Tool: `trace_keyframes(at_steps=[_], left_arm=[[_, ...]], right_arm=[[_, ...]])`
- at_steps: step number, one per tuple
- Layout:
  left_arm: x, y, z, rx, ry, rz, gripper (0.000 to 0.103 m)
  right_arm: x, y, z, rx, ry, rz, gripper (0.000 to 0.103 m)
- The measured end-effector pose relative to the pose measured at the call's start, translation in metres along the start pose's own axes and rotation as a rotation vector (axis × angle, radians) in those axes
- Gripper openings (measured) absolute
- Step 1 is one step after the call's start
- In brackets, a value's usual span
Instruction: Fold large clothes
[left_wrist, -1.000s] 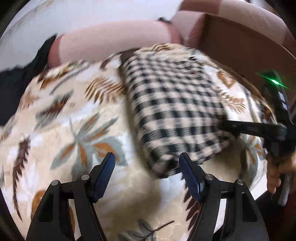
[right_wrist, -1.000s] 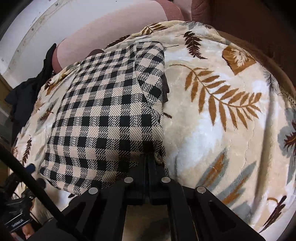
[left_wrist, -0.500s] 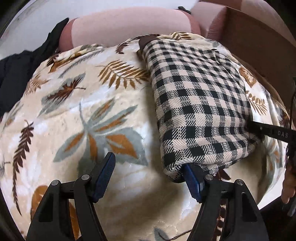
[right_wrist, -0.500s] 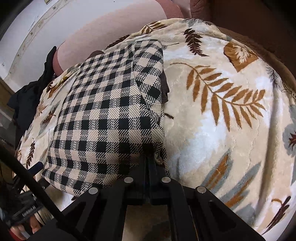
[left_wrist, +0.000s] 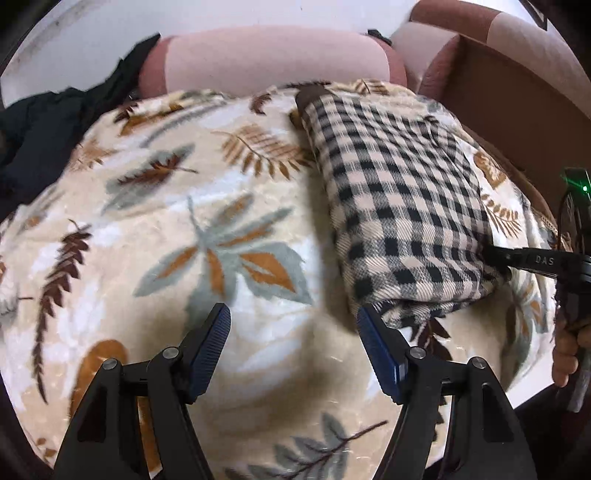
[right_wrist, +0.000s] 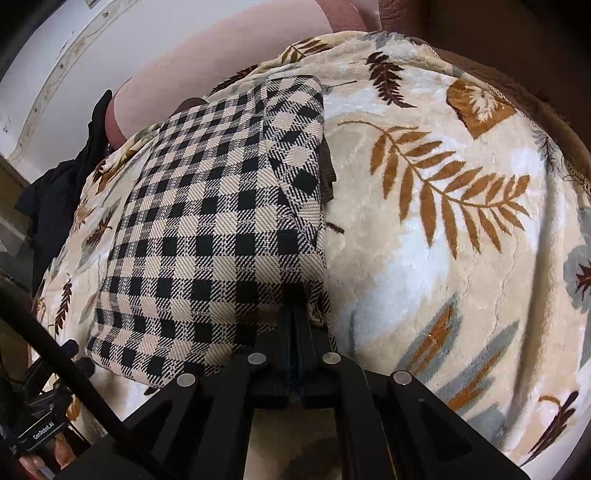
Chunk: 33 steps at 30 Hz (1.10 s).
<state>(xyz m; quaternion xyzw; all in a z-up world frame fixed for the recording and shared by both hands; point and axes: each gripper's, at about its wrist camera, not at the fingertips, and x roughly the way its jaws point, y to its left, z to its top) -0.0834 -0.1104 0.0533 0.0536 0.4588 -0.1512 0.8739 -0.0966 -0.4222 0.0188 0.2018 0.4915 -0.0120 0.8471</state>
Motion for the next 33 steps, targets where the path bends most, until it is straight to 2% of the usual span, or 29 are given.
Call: trace_keyframes(at_steps=[3,5,6,8,11,14,18,21,24,26,27,28,29,30,31,32,33], left_arm=[[-0.002,0.008,0.004,-0.013,0.002,-0.033,0.071],[0.002,0.010,0.010,-0.028,0.011,-0.066,0.071],[0.006,0.012,0.015,-0.040,0.021,-0.096,0.071],[0.016,0.012,0.026,-0.066,0.045,-0.152,0.071],[0.036,0.012,0.044,-0.117,0.081,-0.225,0.072],[0.052,0.012,0.066,-0.163,0.078,-0.276,0.072],[0.073,0.008,0.091,-0.191,0.092,-0.354,0.075],[0.100,0.003,0.104,-0.204,0.150,-0.407,0.077],[0.131,-0.005,0.111,-0.203,0.235,-0.521,0.083],[0.151,-0.009,0.111,-0.239,0.303,-0.592,0.083],[0.155,-0.010,0.111,-0.254,0.304,-0.596,0.083],[0.154,-0.012,0.112,-0.253,0.288,-0.589,0.081],[0.152,-0.014,0.114,-0.244,0.279,-0.577,0.072],[0.149,-0.014,0.114,-0.236,0.265,-0.563,0.059],[0.143,-0.014,0.115,-0.223,0.252,-0.555,0.053],[0.138,-0.013,0.117,-0.212,0.244,-0.550,0.045],[0.130,-0.010,0.119,-0.208,0.233,-0.547,0.043]], right_arm=[[-0.011,-0.001,-0.001,-0.003,-0.018,0.002,0.001],[-0.032,0.003,-0.003,-0.037,-0.098,0.040,0.017],[-0.044,0.003,-0.002,-0.044,-0.149,0.061,0.043],[-0.063,-0.003,0.002,-0.019,-0.259,0.080,0.066],[-0.058,-0.019,0.019,0.058,-0.285,0.096,0.073],[-0.033,-0.034,0.044,0.129,-0.241,0.121,0.074],[0.011,-0.044,0.070,0.189,-0.139,0.219,0.075],[0.034,-0.042,0.086,0.187,-0.095,0.243,0.075],[0.054,-0.031,0.098,0.142,-0.062,0.303,0.075],[0.071,-0.023,0.102,0.116,-0.020,0.319,0.075],[0.076,-0.019,0.104,0.107,-0.021,0.321,0.074],[0.079,-0.017,0.105,0.106,-0.018,0.328,0.063],[0.080,-0.015,0.107,0.113,-0.007,0.341,0.059],[0.079,-0.009,0.110,0.112,-0.012,0.344,0.051],[0.076,-0.004,0.113,0.105,-0.019,0.351,0.041],[0.073,0.003,0.117,0.097,-0.029,0.369,0.039],[0.066,0.012,0.120,0.082,-0.046,0.389,0.037]])
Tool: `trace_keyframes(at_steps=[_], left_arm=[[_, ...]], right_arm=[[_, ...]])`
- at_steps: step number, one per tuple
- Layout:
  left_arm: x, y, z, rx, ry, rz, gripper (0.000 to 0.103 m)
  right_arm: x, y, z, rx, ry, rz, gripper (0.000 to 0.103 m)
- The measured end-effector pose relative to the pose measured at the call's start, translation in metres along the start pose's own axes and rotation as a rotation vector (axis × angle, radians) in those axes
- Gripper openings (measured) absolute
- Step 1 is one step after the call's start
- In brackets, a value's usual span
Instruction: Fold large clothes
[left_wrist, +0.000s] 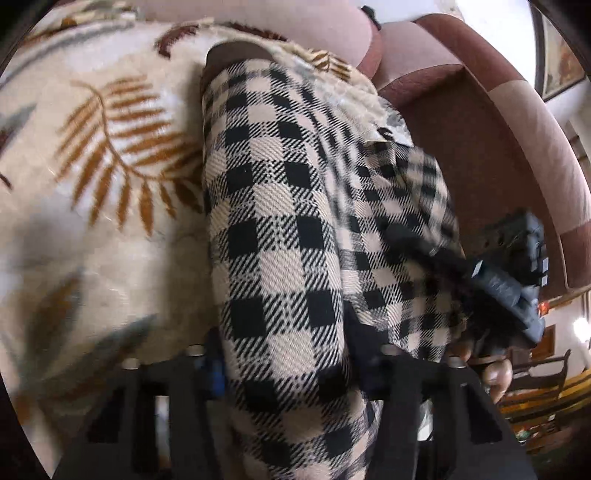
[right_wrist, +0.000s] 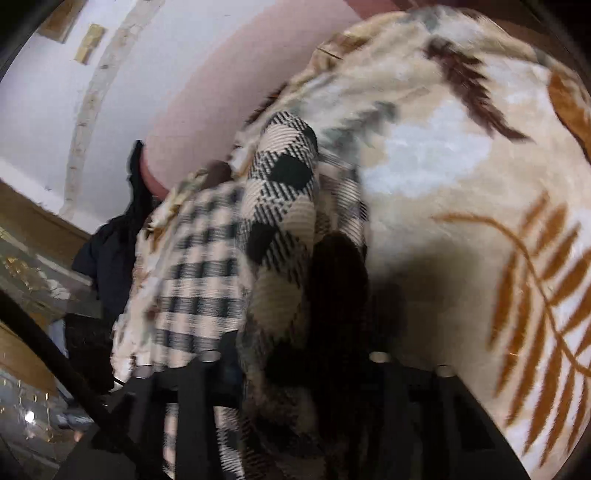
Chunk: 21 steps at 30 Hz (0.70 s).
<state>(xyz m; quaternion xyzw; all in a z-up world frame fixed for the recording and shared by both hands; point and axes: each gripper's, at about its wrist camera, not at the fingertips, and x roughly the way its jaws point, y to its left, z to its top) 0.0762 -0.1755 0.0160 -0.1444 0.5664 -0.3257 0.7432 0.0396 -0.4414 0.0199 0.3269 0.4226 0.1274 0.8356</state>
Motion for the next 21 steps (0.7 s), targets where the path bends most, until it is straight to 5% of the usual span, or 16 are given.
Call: trace_keyframes(at_steps=[10,15,18,21], left_arm=[[-0.104,0.024,0.006,-0.004,-0.192,0.094,0.042],[-0.081,0.066,-0.002,-0.078,-0.140,0.288,0.050],[-0.078,0.092,-0.011,-0.182,-0.145,0.237,0.061],[-0.101,0.092,-0.017,-0.217,-0.190,0.215,0.061]], right_arm=[[0.021,0.102,0.010,-0.119,-0.073,0.163,0.035],[0.079,0.102,0.000,-0.112,0.046,0.019,0.048],[0.089,0.093,-0.002,-0.074,0.072,-0.025,0.059],[0.063,0.095,0.004,-0.088,-0.018,-0.054,0.060]])
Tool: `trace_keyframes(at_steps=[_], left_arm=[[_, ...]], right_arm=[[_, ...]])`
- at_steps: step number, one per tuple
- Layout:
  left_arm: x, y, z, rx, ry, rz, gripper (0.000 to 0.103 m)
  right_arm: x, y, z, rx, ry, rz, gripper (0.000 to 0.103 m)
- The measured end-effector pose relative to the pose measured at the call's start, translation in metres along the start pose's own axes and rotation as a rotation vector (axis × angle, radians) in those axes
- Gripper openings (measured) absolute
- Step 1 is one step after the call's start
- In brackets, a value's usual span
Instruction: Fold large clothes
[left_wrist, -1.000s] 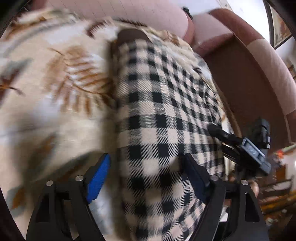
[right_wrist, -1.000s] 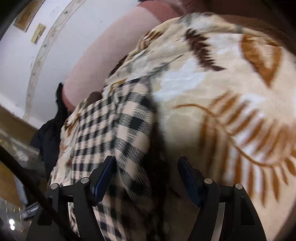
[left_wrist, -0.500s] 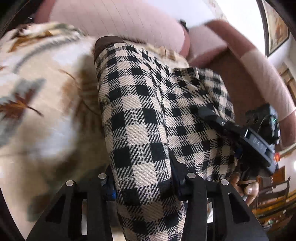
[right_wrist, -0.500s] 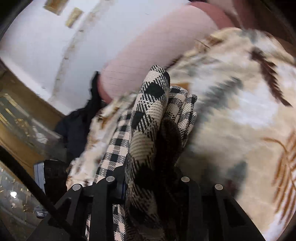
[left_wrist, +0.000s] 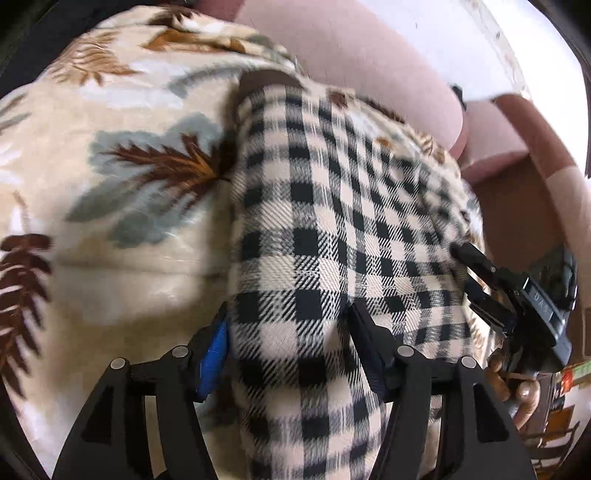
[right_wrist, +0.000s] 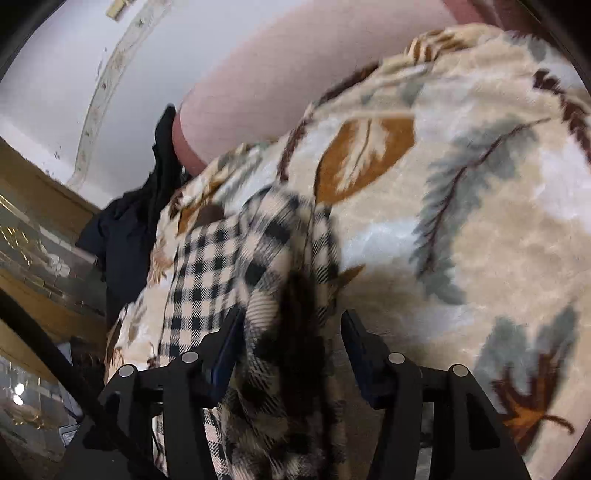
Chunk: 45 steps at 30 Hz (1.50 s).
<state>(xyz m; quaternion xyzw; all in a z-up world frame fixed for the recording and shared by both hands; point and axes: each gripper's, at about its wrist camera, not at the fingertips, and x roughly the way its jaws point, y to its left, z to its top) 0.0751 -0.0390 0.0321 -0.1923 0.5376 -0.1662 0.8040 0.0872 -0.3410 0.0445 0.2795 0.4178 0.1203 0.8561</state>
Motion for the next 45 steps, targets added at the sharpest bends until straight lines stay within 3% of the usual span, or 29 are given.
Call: trace_keyframes(at_steps=[5,7,10,12,14,17,18,20,25,28,30,34,38,41,45], left_arm=[[-0.038,0.000,-0.018,0.020,-0.067,0.003,0.061],[-0.040,-0.003,-0.029,0.060,-0.064,0.043,0.061],[-0.033,-0.010,-0.049,0.114,-0.068,0.086,0.062],[-0.033,-0.005,-0.058,0.118,-0.061,0.095,0.063],[-0.030,-0.004,-0.064,0.116,-0.062,0.117,0.068],[-0.027,-0.001,-0.069,0.123,-0.053,0.135,0.073],[-0.027,-0.001,-0.070,0.120,-0.052,0.138,0.073],[-0.031,-0.002,-0.072,0.124,-0.058,0.140,0.073],[-0.053,-0.003,-0.087,0.156,-0.101,0.181,0.073],[-0.068,0.001,-0.100,0.153,-0.139,0.211,0.073],[-0.068,0.005,-0.107,0.140,-0.132,0.222,0.073],[-0.064,0.009,-0.120,0.143,-0.127,0.251,0.073],[-0.072,0.004,-0.130,0.173,-0.135,0.265,0.073],[-0.081,0.002,-0.142,0.202,-0.172,0.292,0.073],[-0.099,-0.006,-0.161,0.252,-0.295,0.406,0.073]], right_arm=[[-0.049,0.020,-0.003,-0.054,-0.156,-0.056,0.059],[-0.056,0.037,-0.008,-0.107,-0.166,-0.041,0.046],[-0.041,0.058,-0.018,-0.147,-0.089,0.053,0.038],[-0.029,0.056,-0.026,-0.150,-0.044,0.038,0.038],[-0.011,0.048,-0.032,-0.137,0.023,-0.026,0.038],[0.012,0.031,-0.039,-0.140,0.098,-0.196,0.032],[0.012,0.029,-0.041,-0.142,0.100,-0.221,0.038],[0.008,0.029,-0.043,-0.139,0.085,-0.236,0.045],[-0.017,0.044,-0.055,-0.200,-0.003,-0.300,0.046],[-0.050,0.071,-0.067,-0.267,-0.130,-0.300,0.037],[-0.060,0.083,-0.074,-0.303,-0.158,-0.281,0.036],[-0.050,0.091,-0.099,-0.312,-0.059,-0.266,0.036],[-0.031,0.071,-0.123,-0.289,0.069,-0.434,0.036],[-0.045,0.048,-0.131,-0.187,0.089,-0.445,0.036],[-0.074,0.033,-0.144,-0.120,0.063,-0.399,0.038]])
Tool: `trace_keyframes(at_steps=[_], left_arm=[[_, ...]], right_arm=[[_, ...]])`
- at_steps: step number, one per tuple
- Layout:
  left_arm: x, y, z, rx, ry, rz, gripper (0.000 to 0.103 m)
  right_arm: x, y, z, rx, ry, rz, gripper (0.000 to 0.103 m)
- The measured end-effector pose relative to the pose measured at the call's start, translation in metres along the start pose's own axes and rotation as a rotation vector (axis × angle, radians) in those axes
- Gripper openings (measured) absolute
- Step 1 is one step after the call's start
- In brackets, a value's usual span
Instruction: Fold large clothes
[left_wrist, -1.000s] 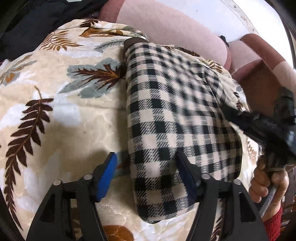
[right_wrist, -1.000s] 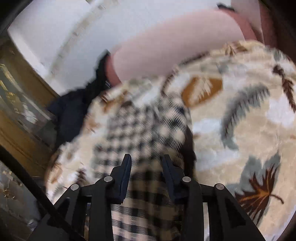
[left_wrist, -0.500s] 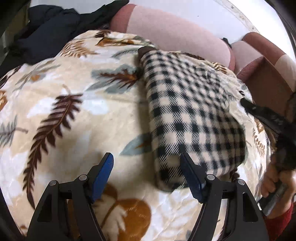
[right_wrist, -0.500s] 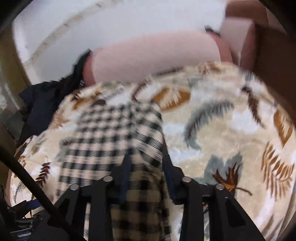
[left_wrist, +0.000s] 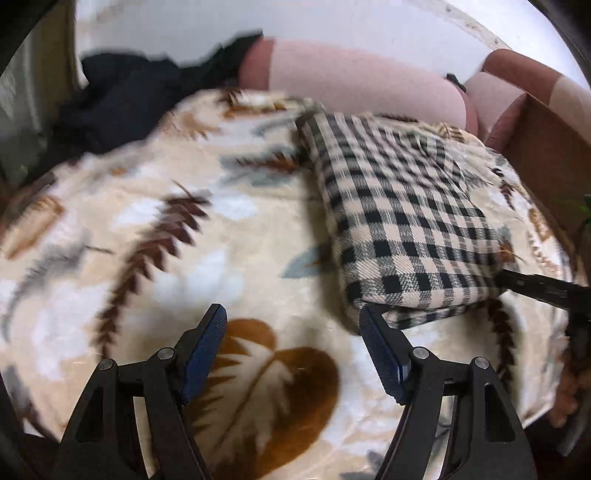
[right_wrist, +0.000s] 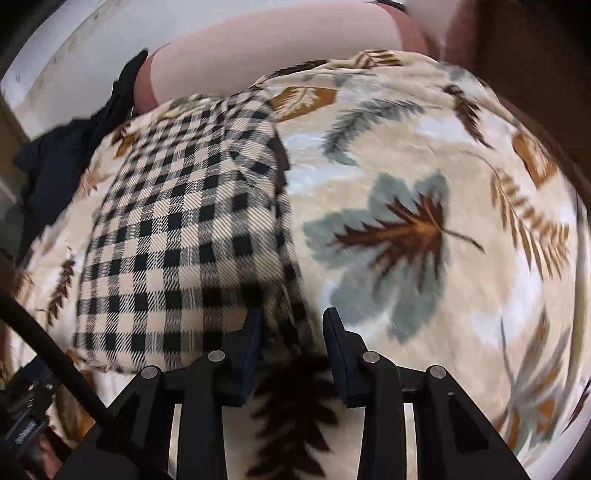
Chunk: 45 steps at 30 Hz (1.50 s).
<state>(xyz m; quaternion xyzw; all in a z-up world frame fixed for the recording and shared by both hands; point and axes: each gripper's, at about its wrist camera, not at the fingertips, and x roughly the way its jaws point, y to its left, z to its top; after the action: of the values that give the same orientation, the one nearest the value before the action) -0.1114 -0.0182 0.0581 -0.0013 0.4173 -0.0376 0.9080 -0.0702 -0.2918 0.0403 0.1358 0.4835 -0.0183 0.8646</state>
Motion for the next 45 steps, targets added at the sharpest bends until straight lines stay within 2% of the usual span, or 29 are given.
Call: trace_keyframes(at_steps=[4,6,7,9,10,12,15,20,25,28,34,45], left_arm=[[-0.040,-0.010,-0.008,0.059,-0.185,0.102,0.076],[-0.060,-0.012,-0.011,0.068,-0.266,0.115,0.086],[-0.071,-0.013,-0.014,0.066,-0.306,0.109,0.087],[-0.083,-0.013,-0.017,0.057,-0.318,0.105,0.087],[-0.088,-0.012,-0.020,0.051,-0.318,0.076,0.087],[-0.090,-0.013,-0.024,0.051,-0.294,0.024,0.087],[-0.085,-0.018,-0.031,0.091,-0.228,0.001,0.087],[-0.071,-0.027,-0.044,0.105,-0.165,-0.002,0.087],[-0.056,-0.026,-0.050,0.077,-0.087,-0.014,0.087],[-0.046,-0.023,-0.051,0.071,-0.052,0.017,0.087],[-0.037,-0.019,-0.052,0.058,-0.017,0.053,0.087],[-0.030,-0.019,-0.054,0.064,0.014,0.044,0.087]], right_arm=[[-0.020,-0.004,-0.021,0.003,-0.047,-0.006,0.039],[-0.029,-0.001,-0.030,-0.001,-0.074,-0.007,0.040],[-0.036,0.002,-0.036,-0.003,-0.096,-0.010,0.042],[-0.048,0.007,-0.045,-0.009,-0.138,-0.014,0.049],[-0.055,0.009,-0.051,-0.011,-0.162,-0.021,0.051],[-0.064,0.012,-0.061,-0.018,-0.192,-0.038,0.053],[-0.070,0.012,-0.079,-0.017,-0.207,-0.072,0.056],[-0.062,0.015,-0.098,-0.038,-0.170,-0.102,0.057],[-0.061,0.028,-0.106,-0.104,-0.192,-0.158,0.063],[-0.059,0.034,-0.107,-0.139,-0.197,-0.176,0.064],[-0.054,0.045,-0.109,-0.194,-0.200,-0.195,0.065],[-0.048,0.055,-0.113,-0.249,-0.201,-0.214,0.066]])
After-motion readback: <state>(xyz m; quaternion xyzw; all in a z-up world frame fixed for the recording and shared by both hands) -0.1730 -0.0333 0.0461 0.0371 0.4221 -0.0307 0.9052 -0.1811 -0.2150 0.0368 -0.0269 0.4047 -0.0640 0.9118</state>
